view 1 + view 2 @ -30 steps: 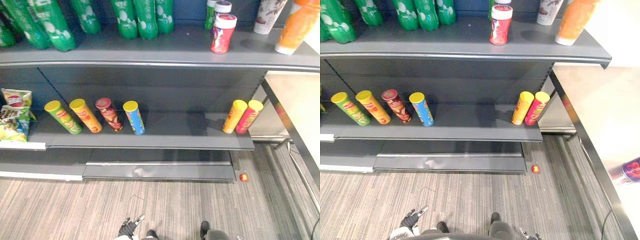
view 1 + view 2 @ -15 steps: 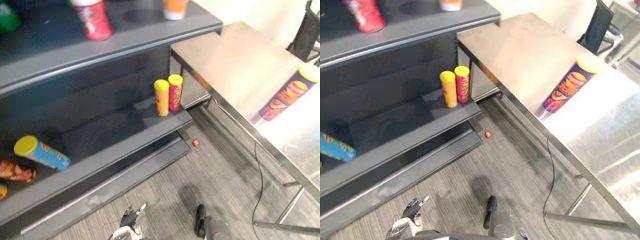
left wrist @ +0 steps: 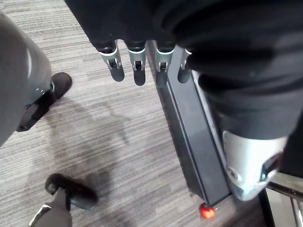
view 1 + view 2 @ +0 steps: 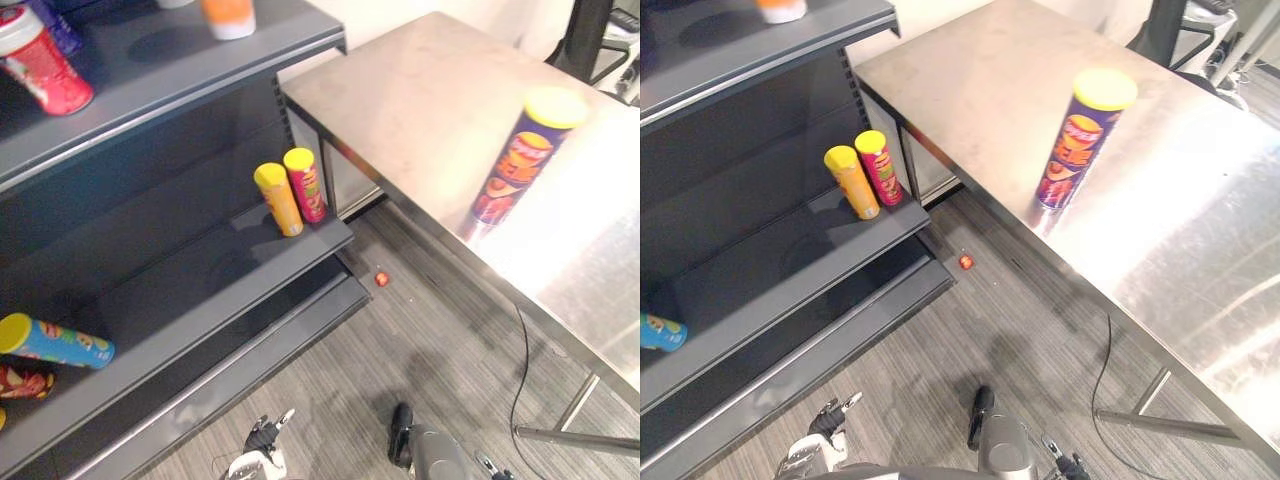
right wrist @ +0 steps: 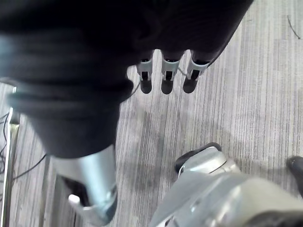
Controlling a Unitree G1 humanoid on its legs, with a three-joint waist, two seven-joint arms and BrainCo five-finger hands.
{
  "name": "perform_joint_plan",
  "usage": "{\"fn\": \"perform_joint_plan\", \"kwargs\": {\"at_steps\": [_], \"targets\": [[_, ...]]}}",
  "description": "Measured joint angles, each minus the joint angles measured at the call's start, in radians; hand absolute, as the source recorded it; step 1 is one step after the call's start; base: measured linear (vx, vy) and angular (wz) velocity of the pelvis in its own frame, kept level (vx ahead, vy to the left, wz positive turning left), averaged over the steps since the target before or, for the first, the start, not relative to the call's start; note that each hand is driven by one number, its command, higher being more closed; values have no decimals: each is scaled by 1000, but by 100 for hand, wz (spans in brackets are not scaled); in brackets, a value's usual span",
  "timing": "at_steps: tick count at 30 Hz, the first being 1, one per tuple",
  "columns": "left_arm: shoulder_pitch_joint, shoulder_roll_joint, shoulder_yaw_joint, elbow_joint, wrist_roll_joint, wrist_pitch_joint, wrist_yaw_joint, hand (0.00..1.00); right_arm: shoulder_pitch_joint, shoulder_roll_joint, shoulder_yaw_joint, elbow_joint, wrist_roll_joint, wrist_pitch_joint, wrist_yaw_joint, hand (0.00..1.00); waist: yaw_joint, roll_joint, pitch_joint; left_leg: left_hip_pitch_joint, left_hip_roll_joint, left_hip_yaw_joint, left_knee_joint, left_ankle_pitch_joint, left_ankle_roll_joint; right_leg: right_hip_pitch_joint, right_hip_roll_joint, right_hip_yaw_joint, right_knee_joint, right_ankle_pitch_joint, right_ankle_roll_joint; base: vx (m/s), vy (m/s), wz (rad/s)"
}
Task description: Put the gum and the chips on the shelf.
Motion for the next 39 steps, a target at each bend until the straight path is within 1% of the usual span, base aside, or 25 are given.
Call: {"fn": "perform_joint_plan", "kwargs": {"at_steps": [1, 2, 3, 4, 5, 6, 7, 8, 9, 10, 11, 13, 15, 17, 19, 20, 21, 22, 23, 26, 27, 30, 32, 34, 39], "targets": [[2, -3, 0, 0, 1, 0, 0, 0, 9, 1, -2, -1, 0, -1, 0, 0, -5, 0, 2, 14, 14, 9, 19, 0, 0, 0, 4, 5, 25, -32, 2, -48, -106, -22], [2, -9, 0, 0, 0, 0, 0, 0, 14, 1, -9, -1, 1, -1, -1, 0, -12, 2, 4, 24, 44, 30, 69, 1, 1, -2, 11, 11, 45, -53, -11, -33, -119, -21], [3, -11, 0, 0, 0, 0, 0, 0, 14, 1, -11, -1, 1, -1, -1, 0, -13, 4, 5, 26, 51, 34, 81, 1, 2, -1, 14, 13, 47, -56, -15, -9, -131, -31], [6, -16, -1, 0, 0, 1, -1, 0, 14, 1, -22, -2, 1, -2, -1, 0, -19, 7, 6, 31, 84, 45, 140, 11, 15, 2, 25, 24, 52, -65, -30, 3, -167, -46], [9, -26, 0, -1, -1, 1, -1, 0, 18, 1, -40, -3, 1, -3, -2, 0, -18, 15, 2, 32, 131, 45, 224, 37, 52, 6, 42, 45, 52, -71, -39, 3, -143, -50], [9, -30, 1, -1, -2, 1, -1, 0, 20, 0, -39, -5, 1, -4, -2, 0, -17, 17, 2, 33, 139, 40, 240, 46, 65, 7, 46, 52, 52, -72, -41, 23, -146, -55], [14, -39, 6, -1, -7, 1, -1, 0, 23, -1, -39, -10, 2, -6, -3, 0, -15, 22, 2, 30, 158, 4, 284, 70, 99, 20, 58, 77, 50, -72, -43, 70, -111, -77], [21, -46, 23, -8, -12, -2, -1, 0, 27, -1, -33, -24, 2, -12, -8, 0, -13, 16, 5, -33, 162, -199, 368, 63, 118, 42, 82, 142, 32, -67, -52, 87, -120, -89], [22, -48, 21, -10, -12, -2, -1, 0, 23, -3, -28, -25, 2, -15, -8, 0, -15, 19, 3, -67, 131, -296, 383, 12, 95, 48, 84, 164, 22, -64, -55, 122, -48, -110], [25, -52, 15, -17, -13, -2, 0, 0, 16, -18, -27, -22, 2, -15, -9, 0, -15, 24, 2, -112, 48, -462, 374, -68, 64, 79, 85, 204, -16, -45, -48, 116, 21, -104], [35, -52, -8, -20, -14, -8, 0, 0, 17, -25, -24, -23, 2, -16, -10, 0, -12, 29, -1, -130, -14, -539, 344, -113, 54, 116, 91, 246, -54, -29, -45, 118, 41, -104], [40, -49, -22, -22, -32, -23, 0, 0, 17, -29, -2, -23, 1, -16, -9, 0, -5, 29, -1, -150, -64, -590, 266, -129, 43, 149, 101, 302, -75, -25, -39, 77, 64, -93], [40, -51, -22, -33, -41, -27, -1, 0, 13, -29, 9, -25, 0, -17, -8, 0, 14, 33, -4, -185, -85, -656, 163, -129, 42, 151, 116, 359, -74, -24, -36, 80, 131, -107], [39, -50, -22, -40, -40, -28, -1, 0, 15, -29, 25, -27, 0, -18, -6, 0, 21, 30, -5, -216, -107, -711, 71, -125, 42, 157, 115, 405, -68, -27, -22, 104, 182, -89], [40, -51, -22, -40, -39, -39, -1, 0, 34, -30, 44, -31, 0, -21, -5, 0, 35, 29, -9, -218, -137, -745, -5, -95, 55, 162, 104, 454, -42, -43, 7, 130, 282, -67], [49, -55, -22, -37, -38, -38, 0, 0, 39, -31, 49, -33, 0, -22, -1, 0, 34, 44, -19, -216, -145, -747, -46, -41, 60, 158, 109, 471, -28, -58, 31, 111, 314, -44], [50, -60, -22, -36, -38, -38, 0, 0, 43, -32, 50, -36, 0, -23, 1, 0, 34, 55, -25, -215, -147, -746, -65, -20, 51, 155, 114, 475, -22, -65, 42, 119, 352, -34], [50, -53, -23, -26, -34, -38, 1, 0, 42, -19, 51, -34, 0, -22, 1, 0, 35, 33, -44, -199, -176, -726, -86, -35, 32, 144, 85, 496, -4, -80, 64, 118, 343, -17], [52, -33, -36, -17, -30, -38, 2, 0, 45, 6, 52, -32, 0, -22, 4, 0, 34, 9, -66, -198, -208, -709, -110, -39, 40, 140, 52, 499, -24, -78, 76, 116, 330, -8], [58, -3, -43, -6, -1, -37, 4, 0, 53, 31, 49, -29, -2, -16, 6, 0, 38, -28, -92, -177, -264, -679, -159, -41, 55, 162, -2, 510, -100, -50, 116, 105, 260, -10], [62, 1, -49, -4, 2, -37, 4, 0, 54, 30, 48, -27, -3, -16, 6, 0, 36, -30, -95, -170, -272, -675, -166, -43, 58, 170, -8, 512, -113, -46, 121, 96, 186, -20], [80, 9, -81, 8, 9, -36, 2, 0, 54, 29, 37, -21, -9, -15, 6, 0, 36, -28, -114, -136, -297, -641, -198, -49, 68, 194, -23, 521, -163, -17, 135, 82, 123, -32], [80, 5, -82, 27, 10, -37, 0, 0, 53, 29, -5, -16, -7, -14, 6, 0, 39, -6, -121, -130, -303, -621, -215, -49, 68, 194, -25, 522, -200, 13, 136, 37, 52, -32], [80, 3, -83, 35, 10, -36, 0, 0, 53, 29, -47, 6, 0, -11, 4, 0, 37, 2, -125, -128, -304, -617, -222, -49, 68, 194, -25, 523, -214, 17, 137, 6, -6, -15], [80, 1, -79, 37, 10, -37, -5, 0, 53, 20, -191, 25, 41, 1, 1, 0, 41, 2, -127, -118, -295, -602, -232, -48, 68, 196, -8, 533, -233, 35, 131, -19, -32, -13]]}}
